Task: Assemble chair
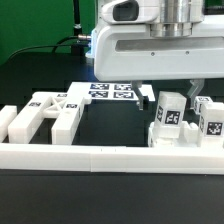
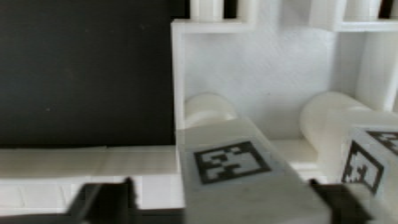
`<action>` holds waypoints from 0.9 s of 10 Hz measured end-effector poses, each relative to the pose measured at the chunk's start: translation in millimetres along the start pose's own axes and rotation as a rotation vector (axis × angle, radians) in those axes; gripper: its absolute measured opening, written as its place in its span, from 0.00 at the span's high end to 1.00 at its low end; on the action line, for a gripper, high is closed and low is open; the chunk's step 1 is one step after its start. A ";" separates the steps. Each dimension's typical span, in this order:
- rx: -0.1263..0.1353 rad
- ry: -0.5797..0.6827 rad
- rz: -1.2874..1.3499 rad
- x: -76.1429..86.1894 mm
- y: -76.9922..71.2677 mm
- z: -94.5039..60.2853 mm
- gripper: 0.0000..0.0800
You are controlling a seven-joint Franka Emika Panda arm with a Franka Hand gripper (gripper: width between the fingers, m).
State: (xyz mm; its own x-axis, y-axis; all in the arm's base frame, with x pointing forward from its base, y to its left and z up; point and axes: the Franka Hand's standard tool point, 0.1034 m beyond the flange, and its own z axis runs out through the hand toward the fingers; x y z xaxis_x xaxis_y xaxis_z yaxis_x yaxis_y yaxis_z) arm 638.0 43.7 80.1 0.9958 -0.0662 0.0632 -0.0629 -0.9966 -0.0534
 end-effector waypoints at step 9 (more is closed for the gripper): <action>0.063 -0.005 0.992 3.9 -4.5 1.8 0.64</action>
Offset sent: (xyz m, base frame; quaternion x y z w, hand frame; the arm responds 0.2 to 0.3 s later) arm 0.0000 0.0000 0.0000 0.0000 0.0000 0.1938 0.9810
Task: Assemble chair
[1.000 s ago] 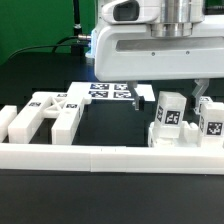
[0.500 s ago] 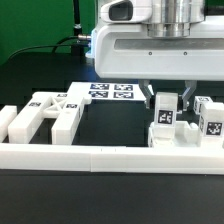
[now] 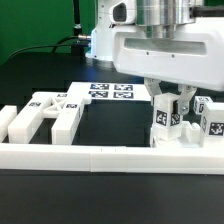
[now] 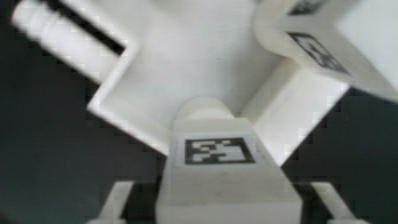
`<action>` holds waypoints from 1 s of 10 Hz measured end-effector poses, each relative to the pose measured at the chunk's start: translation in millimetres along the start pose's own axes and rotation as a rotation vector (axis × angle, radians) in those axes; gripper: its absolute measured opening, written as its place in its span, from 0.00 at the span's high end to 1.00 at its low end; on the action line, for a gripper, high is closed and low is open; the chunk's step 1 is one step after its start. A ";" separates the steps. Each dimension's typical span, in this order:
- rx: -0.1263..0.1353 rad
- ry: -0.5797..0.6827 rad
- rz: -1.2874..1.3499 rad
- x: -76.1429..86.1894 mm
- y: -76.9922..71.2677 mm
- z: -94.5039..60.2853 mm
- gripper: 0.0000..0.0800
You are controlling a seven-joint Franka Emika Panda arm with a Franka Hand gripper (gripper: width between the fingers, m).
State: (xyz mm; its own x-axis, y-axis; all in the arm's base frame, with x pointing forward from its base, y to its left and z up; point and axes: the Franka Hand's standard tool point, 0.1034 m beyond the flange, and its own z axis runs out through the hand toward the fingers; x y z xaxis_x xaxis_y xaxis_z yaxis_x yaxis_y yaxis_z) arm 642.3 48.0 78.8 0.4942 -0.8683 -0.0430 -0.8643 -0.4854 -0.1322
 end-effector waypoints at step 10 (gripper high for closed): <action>0.013 0.035 -0.513 -9.8 -2.9 -5.2 0.19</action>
Offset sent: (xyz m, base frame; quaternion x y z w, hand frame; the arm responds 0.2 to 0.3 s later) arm 0.0000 0.0000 0.0000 0.0000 0.0000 -0.0650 0.9979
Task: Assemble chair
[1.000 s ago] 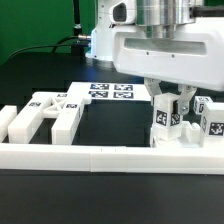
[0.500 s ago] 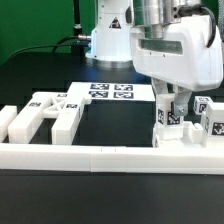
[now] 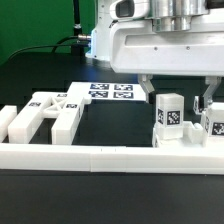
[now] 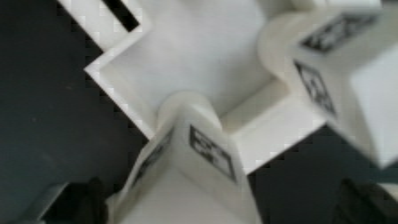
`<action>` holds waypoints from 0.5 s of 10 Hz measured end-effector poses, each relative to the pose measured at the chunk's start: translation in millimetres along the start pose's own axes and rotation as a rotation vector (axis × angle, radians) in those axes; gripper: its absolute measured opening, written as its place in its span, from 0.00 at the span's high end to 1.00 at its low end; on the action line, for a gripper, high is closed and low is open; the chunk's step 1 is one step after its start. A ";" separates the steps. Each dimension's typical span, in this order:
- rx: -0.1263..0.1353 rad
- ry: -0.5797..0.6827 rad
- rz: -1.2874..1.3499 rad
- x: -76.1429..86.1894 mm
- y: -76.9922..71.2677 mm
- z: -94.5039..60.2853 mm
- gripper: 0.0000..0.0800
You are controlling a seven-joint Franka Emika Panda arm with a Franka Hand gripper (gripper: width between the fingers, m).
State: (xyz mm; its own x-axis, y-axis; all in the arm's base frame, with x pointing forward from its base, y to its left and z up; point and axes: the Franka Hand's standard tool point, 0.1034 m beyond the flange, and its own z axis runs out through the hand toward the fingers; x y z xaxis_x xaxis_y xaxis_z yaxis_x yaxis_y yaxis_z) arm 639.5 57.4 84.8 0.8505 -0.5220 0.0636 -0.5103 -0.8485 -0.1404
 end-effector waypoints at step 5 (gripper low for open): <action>-0.022 0.008 -0.530 8.8 12.0 0.1 0.19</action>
Offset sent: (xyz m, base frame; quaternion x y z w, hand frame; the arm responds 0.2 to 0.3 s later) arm 0.0019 -0.0107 0.0034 0.0081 -0.0144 -0.3293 0.9441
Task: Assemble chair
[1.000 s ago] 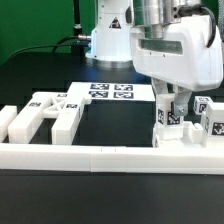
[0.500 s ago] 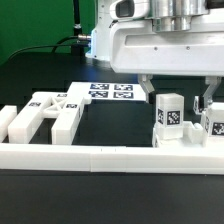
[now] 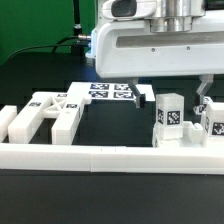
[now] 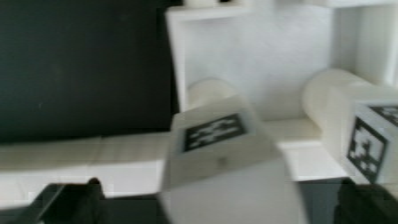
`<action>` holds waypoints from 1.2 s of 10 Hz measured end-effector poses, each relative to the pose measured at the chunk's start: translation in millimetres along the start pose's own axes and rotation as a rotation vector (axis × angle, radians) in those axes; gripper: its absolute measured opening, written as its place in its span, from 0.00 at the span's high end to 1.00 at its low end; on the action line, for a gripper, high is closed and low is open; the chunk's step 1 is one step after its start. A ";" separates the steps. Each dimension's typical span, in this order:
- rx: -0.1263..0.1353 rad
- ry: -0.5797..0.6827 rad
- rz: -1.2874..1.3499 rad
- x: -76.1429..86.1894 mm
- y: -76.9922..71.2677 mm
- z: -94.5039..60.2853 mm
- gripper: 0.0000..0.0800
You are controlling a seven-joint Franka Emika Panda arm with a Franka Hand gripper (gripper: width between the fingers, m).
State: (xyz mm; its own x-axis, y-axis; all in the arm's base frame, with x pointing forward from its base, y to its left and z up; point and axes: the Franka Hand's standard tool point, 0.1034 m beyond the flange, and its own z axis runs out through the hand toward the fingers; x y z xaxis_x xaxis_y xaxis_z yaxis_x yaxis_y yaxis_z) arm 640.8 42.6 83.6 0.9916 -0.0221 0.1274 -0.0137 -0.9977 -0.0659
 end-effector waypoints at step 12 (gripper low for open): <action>0.026 0.010 1.200 -1.0 -11.8 3.5 0.64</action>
Offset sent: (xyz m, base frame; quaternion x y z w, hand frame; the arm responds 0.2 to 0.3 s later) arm 0.0000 0.0000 0.0000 0.0000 0.0000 0.1296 0.9916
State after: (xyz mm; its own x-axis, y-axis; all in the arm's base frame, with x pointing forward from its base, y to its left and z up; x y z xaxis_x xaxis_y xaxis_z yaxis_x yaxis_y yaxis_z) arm 640.4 54.7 80.8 0.3469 -0.9377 -0.0217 -0.9258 -0.3386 -0.1678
